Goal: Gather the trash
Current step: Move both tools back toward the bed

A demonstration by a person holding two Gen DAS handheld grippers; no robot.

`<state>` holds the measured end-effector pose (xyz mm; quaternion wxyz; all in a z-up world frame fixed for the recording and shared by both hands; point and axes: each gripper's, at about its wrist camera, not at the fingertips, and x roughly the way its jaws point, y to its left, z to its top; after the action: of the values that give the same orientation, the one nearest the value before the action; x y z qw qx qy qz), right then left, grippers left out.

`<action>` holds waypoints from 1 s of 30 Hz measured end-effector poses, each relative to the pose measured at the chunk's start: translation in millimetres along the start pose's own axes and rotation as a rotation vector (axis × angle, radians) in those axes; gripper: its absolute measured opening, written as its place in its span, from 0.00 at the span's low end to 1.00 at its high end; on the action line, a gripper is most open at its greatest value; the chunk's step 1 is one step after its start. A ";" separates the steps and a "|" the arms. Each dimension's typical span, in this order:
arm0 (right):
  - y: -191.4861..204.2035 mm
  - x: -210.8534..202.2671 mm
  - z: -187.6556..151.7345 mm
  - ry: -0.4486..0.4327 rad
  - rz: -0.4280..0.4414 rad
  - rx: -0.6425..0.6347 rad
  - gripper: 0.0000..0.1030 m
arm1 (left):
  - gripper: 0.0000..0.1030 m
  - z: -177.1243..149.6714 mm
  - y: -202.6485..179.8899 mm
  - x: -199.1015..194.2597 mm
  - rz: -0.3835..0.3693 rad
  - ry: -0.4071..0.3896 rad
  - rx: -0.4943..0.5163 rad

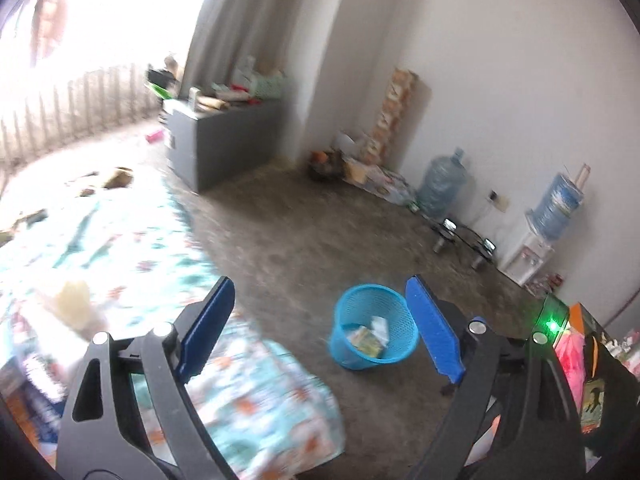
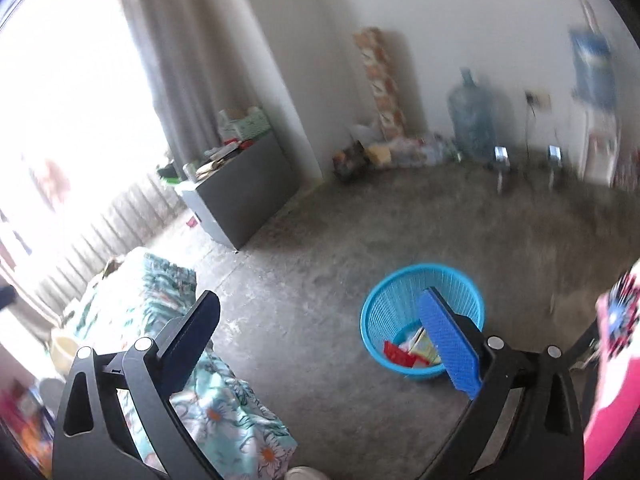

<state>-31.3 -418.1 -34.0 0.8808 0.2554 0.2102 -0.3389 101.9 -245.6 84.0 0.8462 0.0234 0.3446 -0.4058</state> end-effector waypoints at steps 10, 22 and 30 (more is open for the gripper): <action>84.5 -37.4 -3.1 -0.055 -0.021 -0.299 0.94 | 0.81 -32.9 116.4 -126.3 0.247 -0.163 -0.138; 156.9 -57.0 0.2 0.037 0.314 -0.276 0.94 | 0.81 -83.8 222.6 -186.4 0.379 -0.205 -0.316; 213.4 -13.6 -6.7 0.344 0.625 -0.100 0.94 | 0.81 -78.8 257.8 -193.0 0.371 -0.201 -0.317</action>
<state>108.5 -270.9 33.7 0.9049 0.3172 0.2836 0.0056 155.0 81.5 78.3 0.9292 -0.0869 0.3081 -0.1848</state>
